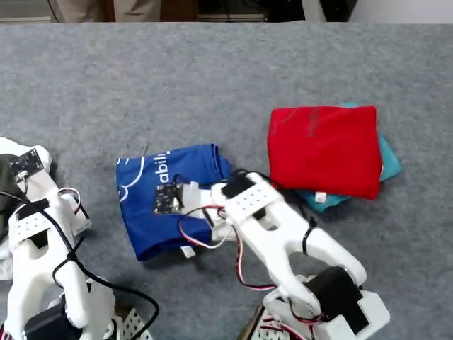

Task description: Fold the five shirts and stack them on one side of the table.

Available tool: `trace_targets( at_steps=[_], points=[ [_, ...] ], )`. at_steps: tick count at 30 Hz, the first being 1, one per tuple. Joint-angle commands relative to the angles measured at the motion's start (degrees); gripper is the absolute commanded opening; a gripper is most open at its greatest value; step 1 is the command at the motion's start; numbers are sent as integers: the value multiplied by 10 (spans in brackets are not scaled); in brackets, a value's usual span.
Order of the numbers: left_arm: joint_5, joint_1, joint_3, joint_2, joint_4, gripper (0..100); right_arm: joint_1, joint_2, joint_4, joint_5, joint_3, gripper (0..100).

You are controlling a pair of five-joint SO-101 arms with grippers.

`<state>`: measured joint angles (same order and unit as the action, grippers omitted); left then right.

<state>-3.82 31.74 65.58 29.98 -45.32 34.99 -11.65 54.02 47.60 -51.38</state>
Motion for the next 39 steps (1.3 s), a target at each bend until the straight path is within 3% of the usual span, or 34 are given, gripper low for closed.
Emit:
trace_targets(
  at_steps=[1,14,22,26,32,39],
  points=[
    [-5,4,-3,9,8,19,-34,-1,15,26,7,62],
    [-6,4,-4,9,8,19,-40,-41,135,82,102,65],
    [-6,4,-3,9,8,19,-103,-39,140,159,117,67],
    [-6,3,-3,9,8,20,-114,-47,151,156,122,146],
    [-7,3,-3,9,9,20,-110,-101,244,84,165,243],
    [-7,4,-2,10,9,20,-124,-136,332,-217,216,243]
  ],
)
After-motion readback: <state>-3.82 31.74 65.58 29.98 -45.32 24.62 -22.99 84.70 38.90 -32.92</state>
